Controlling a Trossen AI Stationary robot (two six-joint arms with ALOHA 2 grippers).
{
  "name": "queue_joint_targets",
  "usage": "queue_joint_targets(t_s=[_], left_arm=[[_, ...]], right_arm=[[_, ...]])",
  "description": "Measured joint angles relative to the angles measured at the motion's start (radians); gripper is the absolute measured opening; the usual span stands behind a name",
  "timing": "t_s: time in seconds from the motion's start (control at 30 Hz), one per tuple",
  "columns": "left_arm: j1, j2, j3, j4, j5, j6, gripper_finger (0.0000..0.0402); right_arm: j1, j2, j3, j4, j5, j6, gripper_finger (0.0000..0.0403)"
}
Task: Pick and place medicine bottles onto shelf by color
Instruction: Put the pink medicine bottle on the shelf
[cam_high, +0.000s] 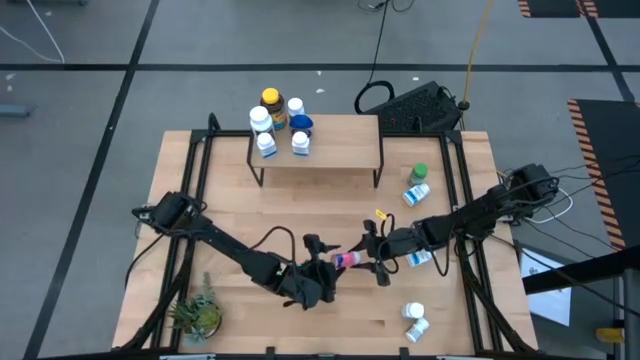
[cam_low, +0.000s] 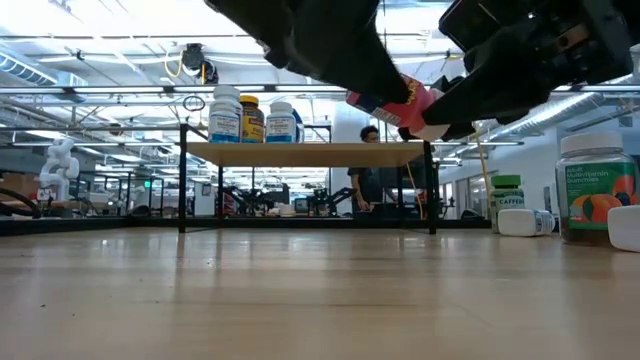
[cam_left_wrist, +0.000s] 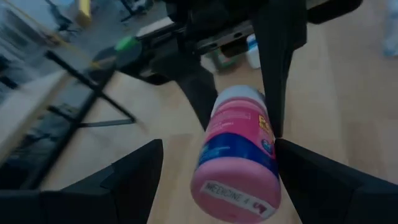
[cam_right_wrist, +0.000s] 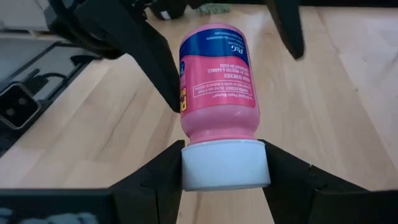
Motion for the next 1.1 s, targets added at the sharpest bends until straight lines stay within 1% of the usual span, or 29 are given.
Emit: queue_joint_targets(t_s=[0.1,0.2,0.43,0.53,0.77,0.83,0.9,1.0,1.1], left_arm=[[0.007,0.000,0.000,0.028,0.065,-0.013,0.0308],[0.015,0.000,0.000,0.037,0.104,-0.014,0.0288],[0.021,0.000,0.000,0.038,0.115,-0.012,0.0189],[0.019,0.000,0.000,0.038,0.118,-0.012,0.0156],[0.015,-0.002,0.001,0.024,0.112,-0.017,0.0155],[0.008,-0.002,0.001,0.028,0.089,-0.017,0.0155],[-0.002,-0.002,0.001,0.023,0.038,-0.016,0.0155],[-0.022,-0.005,0.001,0.029,-0.074,-0.022,0.0155],[-0.036,-0.030,0.001,0.019,-0.189,-0.029,0.0154]], right_arm=[[0.001,0.000,0.000,-0.015,-0.003,-0.008,0.0178],[0.000,0.000,0.000,-0.018,-0.001,-0.012,0.0178],[0.002,0.000,0.000,-0.018,-0.003,-0.013,0.0178],[0.003,0.000,0.001,-0.016,-0.003,-0.013,0.0178],[0.003,-0.002,0.001,0.001,-0.001,-0.028,0.0186],[0.002,-0.012,0.001,0.000,0.001,-0.028,0.0194],[0.002,-0.027,0.001,0.005,0.006,-0.027,0.0204],[0.002,-0.071,0.002,-0.009,0.015,0.011,0.0223],[0.002,-0.131,0.002,-0.067,0.059,0.075,0.0240]])
